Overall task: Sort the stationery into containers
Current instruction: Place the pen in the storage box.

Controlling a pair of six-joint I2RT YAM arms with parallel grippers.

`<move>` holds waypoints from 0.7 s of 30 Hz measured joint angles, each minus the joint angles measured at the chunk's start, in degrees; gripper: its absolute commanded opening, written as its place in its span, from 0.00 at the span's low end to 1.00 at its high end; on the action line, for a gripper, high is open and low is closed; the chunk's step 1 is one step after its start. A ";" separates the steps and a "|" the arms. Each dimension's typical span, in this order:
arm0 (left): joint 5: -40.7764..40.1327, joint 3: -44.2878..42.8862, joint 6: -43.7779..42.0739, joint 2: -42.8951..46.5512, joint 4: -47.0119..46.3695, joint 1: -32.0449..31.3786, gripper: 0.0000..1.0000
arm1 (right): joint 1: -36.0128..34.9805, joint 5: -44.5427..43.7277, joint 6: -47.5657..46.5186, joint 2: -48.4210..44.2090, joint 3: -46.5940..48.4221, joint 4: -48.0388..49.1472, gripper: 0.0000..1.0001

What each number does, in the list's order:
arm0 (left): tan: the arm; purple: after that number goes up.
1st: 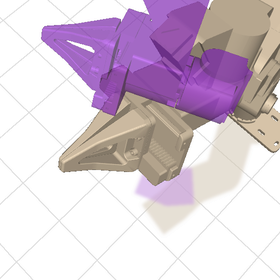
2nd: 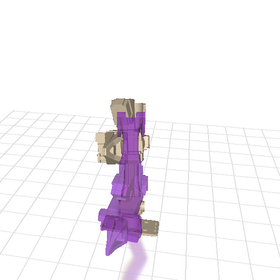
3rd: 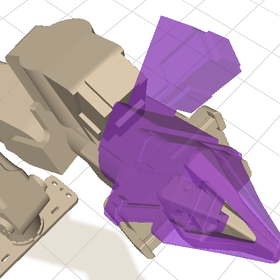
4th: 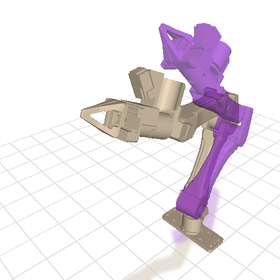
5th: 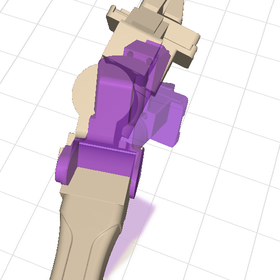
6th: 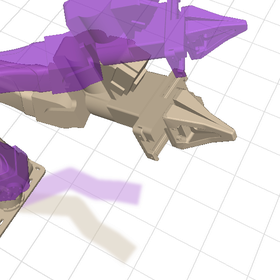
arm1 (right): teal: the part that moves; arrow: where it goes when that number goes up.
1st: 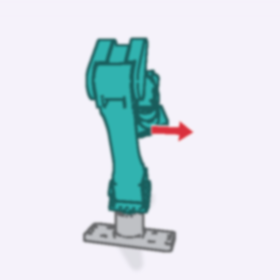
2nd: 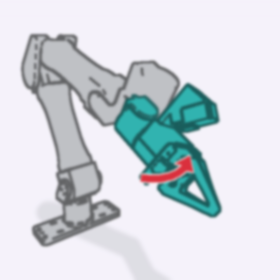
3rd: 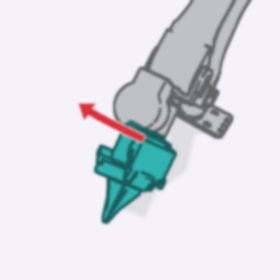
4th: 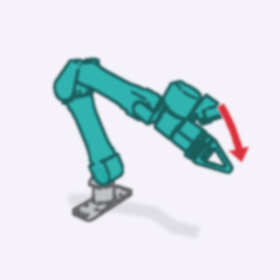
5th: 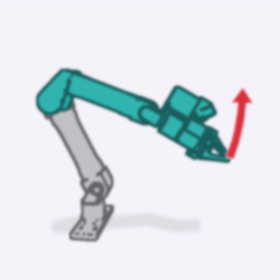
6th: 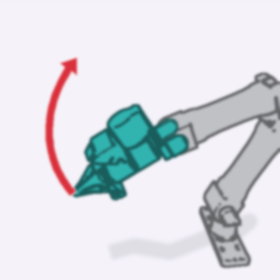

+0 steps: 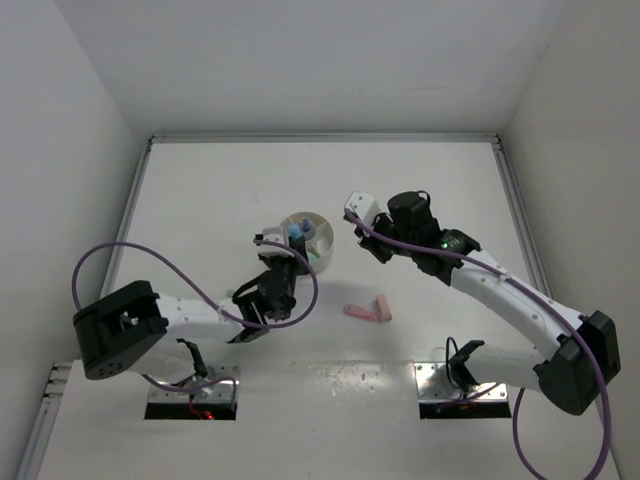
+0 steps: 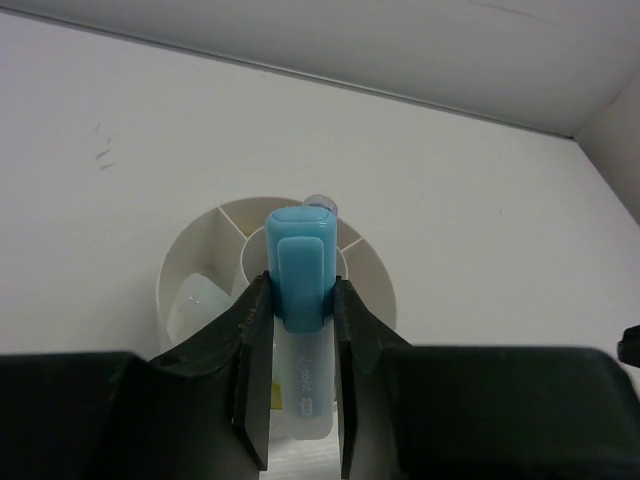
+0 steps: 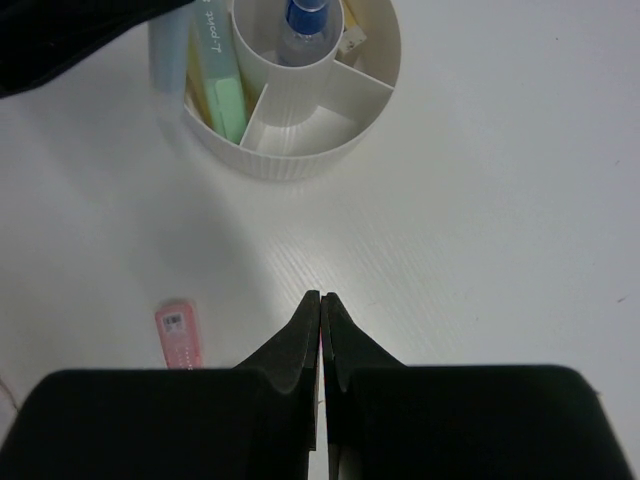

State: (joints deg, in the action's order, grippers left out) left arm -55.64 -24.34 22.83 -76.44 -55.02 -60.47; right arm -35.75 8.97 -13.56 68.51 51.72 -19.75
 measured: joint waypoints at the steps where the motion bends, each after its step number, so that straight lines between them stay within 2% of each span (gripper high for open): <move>1: -0.20 -0.07 -0.17 -1.29 -0.70 0.00 0.00 | 0.00 0.00 -0.02 0.00 0.00 0.02 0.00; 8: -1.25 -1.36 -2.10 -6.03 -5.22 -0.20 0.00 | 0.00 0.02 -0.04 0.09 0.00 0.02 0.00; 21: -1.40 -2.84 -3.48 -6.21 -7.72 -0.26 0.00 | 0.00 0.02 -0.04 0.70 -0.02 -0.04 0.00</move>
State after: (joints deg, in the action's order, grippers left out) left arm -57.04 -27.18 19.35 -82.65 -62.74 -60.73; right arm -35.75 8.99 -13.61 69.21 51.70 -19.79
